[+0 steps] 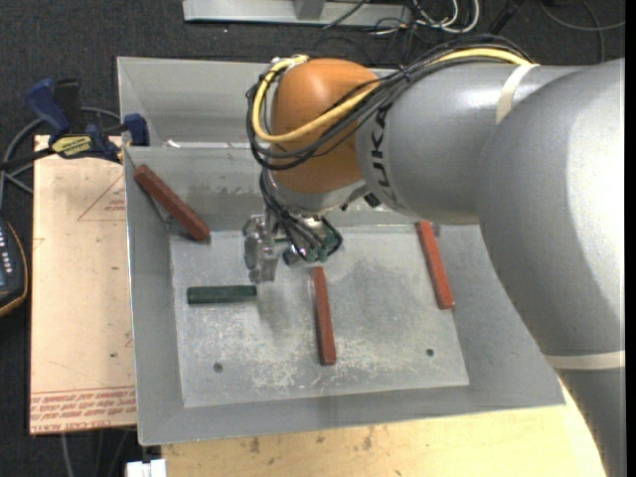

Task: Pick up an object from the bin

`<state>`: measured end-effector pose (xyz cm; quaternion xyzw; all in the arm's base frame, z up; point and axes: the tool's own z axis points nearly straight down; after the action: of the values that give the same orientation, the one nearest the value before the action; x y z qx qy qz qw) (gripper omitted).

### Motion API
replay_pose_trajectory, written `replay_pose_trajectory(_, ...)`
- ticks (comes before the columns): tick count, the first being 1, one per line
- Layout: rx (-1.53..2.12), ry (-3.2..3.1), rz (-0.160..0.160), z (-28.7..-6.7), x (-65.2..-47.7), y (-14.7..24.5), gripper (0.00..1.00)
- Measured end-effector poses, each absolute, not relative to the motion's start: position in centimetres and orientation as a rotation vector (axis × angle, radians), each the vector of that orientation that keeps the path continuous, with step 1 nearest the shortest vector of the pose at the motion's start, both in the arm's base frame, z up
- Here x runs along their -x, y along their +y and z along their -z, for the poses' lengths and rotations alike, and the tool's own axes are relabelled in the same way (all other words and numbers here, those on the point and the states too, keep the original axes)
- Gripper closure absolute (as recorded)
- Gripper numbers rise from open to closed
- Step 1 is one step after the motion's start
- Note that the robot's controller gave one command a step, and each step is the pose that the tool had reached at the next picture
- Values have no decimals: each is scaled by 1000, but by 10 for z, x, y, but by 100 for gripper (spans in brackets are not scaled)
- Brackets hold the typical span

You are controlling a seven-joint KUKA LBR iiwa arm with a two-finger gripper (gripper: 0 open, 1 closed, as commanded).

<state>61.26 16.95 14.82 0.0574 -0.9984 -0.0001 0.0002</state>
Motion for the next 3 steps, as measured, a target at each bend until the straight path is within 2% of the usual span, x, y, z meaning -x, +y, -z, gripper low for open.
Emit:
replay_pose_trajectory(1, -144, -3136, 4, -116, -593, 214, 100)
replay_pose_trajectory(2, -232, -3145, 6, -222, -606, 216, 100)
replay_pose_trajectory(3, -70, -3133, -3, -166, -540, 170, 100)
